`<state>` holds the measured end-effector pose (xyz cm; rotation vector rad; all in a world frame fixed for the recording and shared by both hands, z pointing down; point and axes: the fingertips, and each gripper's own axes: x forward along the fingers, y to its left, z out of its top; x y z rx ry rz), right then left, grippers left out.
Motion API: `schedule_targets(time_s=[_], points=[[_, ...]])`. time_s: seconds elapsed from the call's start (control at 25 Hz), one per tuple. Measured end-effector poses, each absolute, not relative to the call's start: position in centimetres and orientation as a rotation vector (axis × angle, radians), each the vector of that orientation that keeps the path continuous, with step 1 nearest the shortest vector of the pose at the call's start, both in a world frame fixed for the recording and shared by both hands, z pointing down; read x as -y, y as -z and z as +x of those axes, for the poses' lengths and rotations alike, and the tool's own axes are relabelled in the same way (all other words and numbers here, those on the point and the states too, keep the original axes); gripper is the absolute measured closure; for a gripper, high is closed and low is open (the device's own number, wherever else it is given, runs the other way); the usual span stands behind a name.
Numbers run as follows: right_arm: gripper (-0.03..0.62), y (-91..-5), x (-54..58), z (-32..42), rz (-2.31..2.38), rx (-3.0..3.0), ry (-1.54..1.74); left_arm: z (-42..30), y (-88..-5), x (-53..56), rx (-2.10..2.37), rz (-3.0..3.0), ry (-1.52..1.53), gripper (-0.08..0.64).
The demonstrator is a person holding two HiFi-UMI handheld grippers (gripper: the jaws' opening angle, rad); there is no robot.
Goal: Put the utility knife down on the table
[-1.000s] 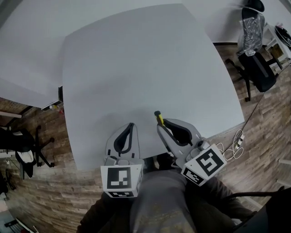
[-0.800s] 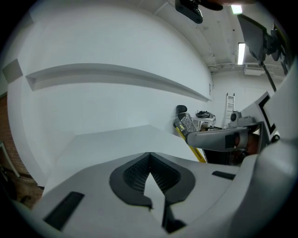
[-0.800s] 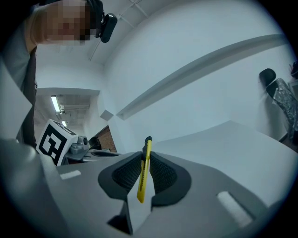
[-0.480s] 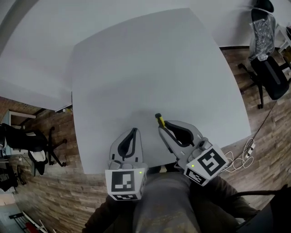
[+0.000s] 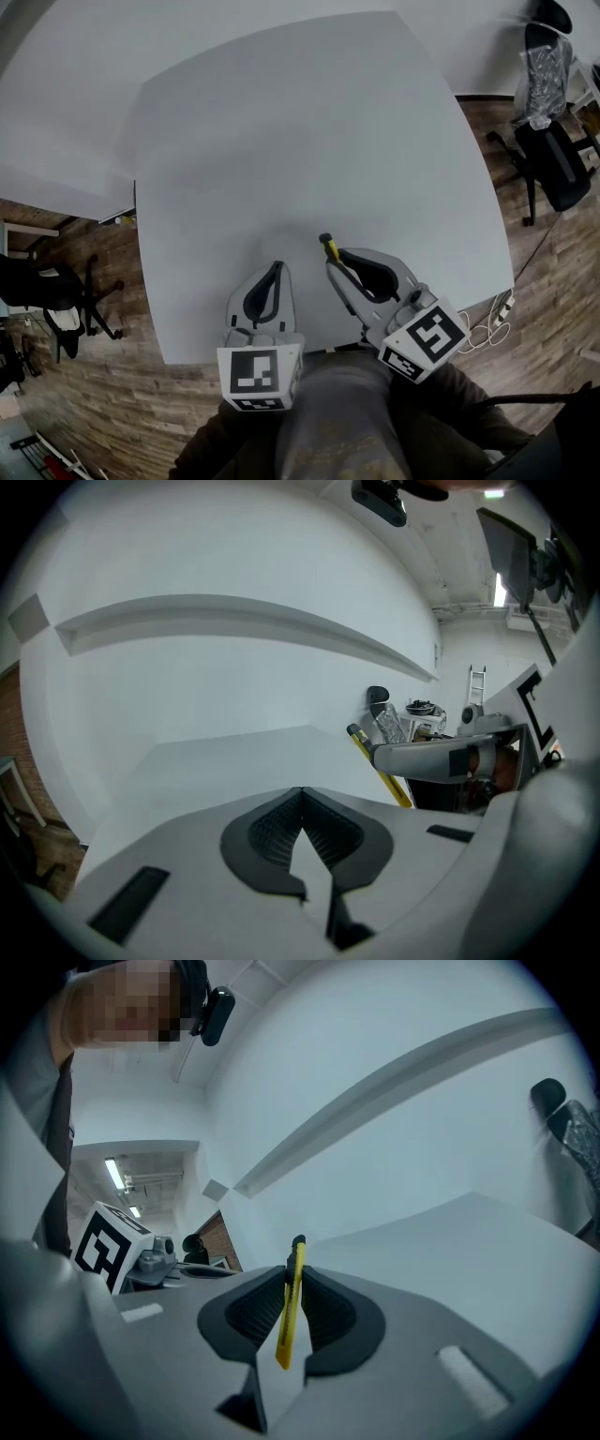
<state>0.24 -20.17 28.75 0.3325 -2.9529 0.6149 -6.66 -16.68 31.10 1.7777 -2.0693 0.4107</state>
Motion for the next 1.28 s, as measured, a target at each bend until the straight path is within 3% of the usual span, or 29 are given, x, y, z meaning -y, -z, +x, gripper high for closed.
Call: schedule_targets(time_s=[0.76,1.28], points=[[0.537,-31.0,22.8,-11.9,0.374,2.826,-0.529,-17.6,-34.8,19.6,1.972,1.773,-0.233,0.557],[0.537,-33.9,23.4,-12.1,0.314,2.786,-0.579,-17.8,-36.9,20.2,1.971,1.709,-0.274,0.557]])
